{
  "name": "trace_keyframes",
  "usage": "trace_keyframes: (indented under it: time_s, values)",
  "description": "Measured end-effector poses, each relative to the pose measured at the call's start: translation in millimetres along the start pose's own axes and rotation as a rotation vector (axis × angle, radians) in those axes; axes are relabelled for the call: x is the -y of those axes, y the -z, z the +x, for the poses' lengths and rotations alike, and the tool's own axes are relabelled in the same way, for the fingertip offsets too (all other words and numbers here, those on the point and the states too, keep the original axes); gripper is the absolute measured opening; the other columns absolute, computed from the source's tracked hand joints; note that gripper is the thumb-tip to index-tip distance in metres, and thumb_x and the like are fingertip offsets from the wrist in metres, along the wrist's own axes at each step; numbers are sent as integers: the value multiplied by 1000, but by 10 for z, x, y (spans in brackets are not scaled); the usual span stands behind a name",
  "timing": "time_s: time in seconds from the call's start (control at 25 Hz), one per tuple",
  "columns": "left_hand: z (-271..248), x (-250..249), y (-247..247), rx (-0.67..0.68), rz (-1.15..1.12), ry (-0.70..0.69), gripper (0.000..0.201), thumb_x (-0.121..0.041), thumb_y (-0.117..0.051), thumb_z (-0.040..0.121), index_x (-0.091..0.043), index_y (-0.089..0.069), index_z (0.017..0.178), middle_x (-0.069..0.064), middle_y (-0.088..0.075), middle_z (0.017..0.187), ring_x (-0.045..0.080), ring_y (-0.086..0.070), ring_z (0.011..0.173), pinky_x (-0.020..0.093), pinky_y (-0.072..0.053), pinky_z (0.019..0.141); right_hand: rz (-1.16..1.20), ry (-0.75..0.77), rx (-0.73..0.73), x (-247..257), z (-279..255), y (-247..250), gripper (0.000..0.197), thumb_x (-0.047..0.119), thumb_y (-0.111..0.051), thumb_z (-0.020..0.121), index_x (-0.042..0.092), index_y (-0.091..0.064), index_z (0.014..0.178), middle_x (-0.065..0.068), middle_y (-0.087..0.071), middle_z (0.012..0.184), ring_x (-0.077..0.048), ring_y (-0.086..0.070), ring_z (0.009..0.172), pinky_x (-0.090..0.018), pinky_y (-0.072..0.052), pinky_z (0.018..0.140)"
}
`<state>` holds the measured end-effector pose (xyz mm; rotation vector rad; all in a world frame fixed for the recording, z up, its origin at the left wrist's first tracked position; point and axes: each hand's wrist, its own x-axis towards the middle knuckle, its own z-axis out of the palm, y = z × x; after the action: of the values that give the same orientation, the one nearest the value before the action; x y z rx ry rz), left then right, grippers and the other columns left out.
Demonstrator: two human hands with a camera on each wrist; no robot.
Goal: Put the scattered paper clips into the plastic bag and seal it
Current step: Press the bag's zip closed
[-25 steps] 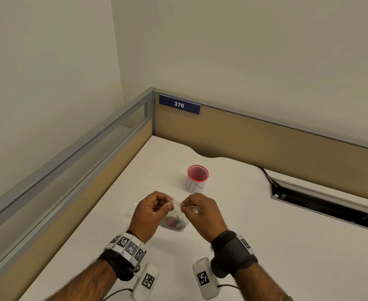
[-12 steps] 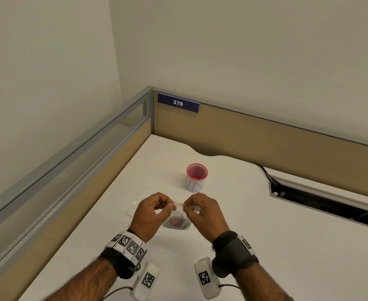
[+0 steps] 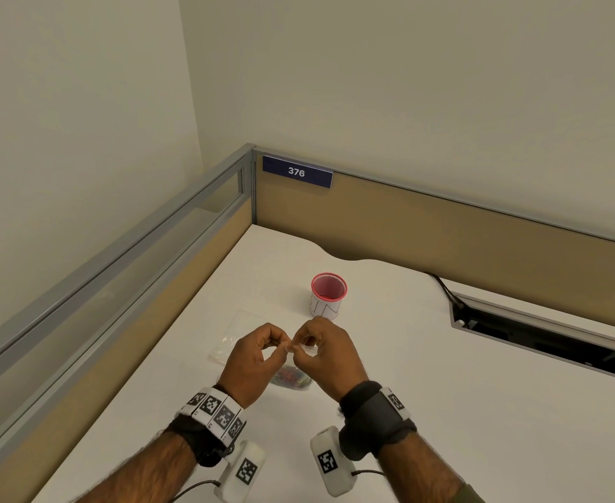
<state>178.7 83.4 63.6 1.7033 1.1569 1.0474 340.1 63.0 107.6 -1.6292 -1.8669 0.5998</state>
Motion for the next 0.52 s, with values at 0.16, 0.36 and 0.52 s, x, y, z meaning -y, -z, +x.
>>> trace_keyframes:
  time_s: [0.16,0.36,0.52]
  values:
    - [-27,-2,8,-10,2,-3,13,-8,-66,93,-20,-65,88,-8,-70,86,10,-66,87,15,-52,79,-55,0,23,8,16,-13,9,30,-64,83,23,-59,85,9,-55,84,-8,-53,77,-23,-51,73]
    - [-48,-31,-5,-15,18,-5,15,-7,-67,91,-21,-65,86,-4,-73,83,11,-69,83,20,-55,76,-73,-6,59,-23,4,-8,10,28,-64,83,19,-61,87,6,-57,84,-12,-53,78,-26,-51,74]
    - [-56,-47,2,-13,-41,33,14,-3,-67,90,-16,-68,87,-5,-76,86,11,-72,83,22,-57,77,-56,-6,89,-108,-32,53,7,26,-64,84,19,-61,85,5,-59,85,-11,-53,78,-24,-50,73]
